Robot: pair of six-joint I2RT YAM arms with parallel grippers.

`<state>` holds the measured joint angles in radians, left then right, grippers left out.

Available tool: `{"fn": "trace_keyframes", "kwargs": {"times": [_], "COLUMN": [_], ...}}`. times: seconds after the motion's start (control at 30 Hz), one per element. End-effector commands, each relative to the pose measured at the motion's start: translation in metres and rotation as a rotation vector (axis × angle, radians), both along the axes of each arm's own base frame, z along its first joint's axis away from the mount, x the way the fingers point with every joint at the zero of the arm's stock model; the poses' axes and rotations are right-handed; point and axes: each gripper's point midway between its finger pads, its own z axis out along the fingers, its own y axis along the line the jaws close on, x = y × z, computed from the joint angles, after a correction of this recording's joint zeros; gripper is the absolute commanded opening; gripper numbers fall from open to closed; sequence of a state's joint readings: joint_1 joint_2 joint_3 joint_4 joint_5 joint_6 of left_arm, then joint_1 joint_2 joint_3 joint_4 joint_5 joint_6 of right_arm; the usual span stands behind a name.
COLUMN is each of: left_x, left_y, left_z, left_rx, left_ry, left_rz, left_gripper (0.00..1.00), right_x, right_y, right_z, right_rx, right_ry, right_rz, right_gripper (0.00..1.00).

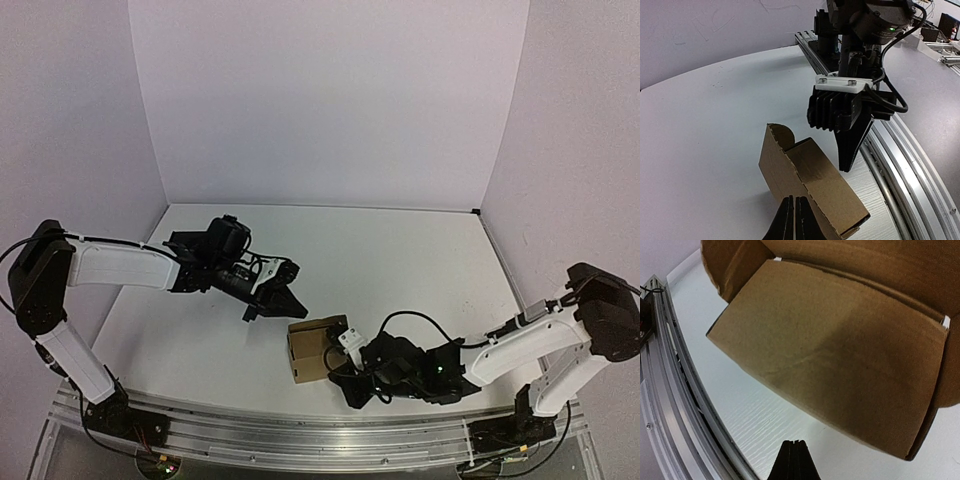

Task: Fold the paper box

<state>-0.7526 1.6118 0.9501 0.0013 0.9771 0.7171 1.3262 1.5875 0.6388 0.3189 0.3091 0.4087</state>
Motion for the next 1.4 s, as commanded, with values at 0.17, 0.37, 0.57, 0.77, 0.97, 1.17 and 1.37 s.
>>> {"fn": "trace_keyframes", "kwargs": {"times": [0.17,0.37,0.57,0.77,0.97,1.17,1.37], "left_x": [-0.016,-0.029,-0.040,-0.043,-0.027,-0.008,0.011], "left_y": [-0.012,-0.007,-0.002,0.010,0.006,-0.008,-0.006], "left_z": [-0.007,-0.039,-0.062,-0.096,-0.097,-0.047,0.030], "left_rx": [-0.043,0.021,0.069,0.159,0.176,0.096,-0.061], "left_ry": [-0.128,-0.161,-0.193,-0.225,-0.286,-0.361,-0.308], "left_rz": [-0.125,-0.165,-0.209,-0.211,-0.144,-0.086,-0.010], "left_gripper": [0.05,0.05,0.04,0.02,0.02,0.15,0.48], "right_x": [0.024,0.029,0.035,0.024,0.004,0.034,0.093], "right_y": [0.017,0.027,0.027,0.025,-0.008,-0.047,-0.056], "right_z": [0.022,0.025,0.039,0.056,0.054,0.098,0.112], "right_rx": [0.074,0.079,0.125,0.159,0.093,0.104,0.117], "right_ry": [-0.137,-0.149,-0.175,-0.139,0.026,0.040,0.286], "right_rz": [-0.064,-0.076,-0.110,-0.061,-0.084,-0.220,-0.320], "right_gripper": [0.00,0.00,0.00,0.03,0.17,0.48,0.69]}}
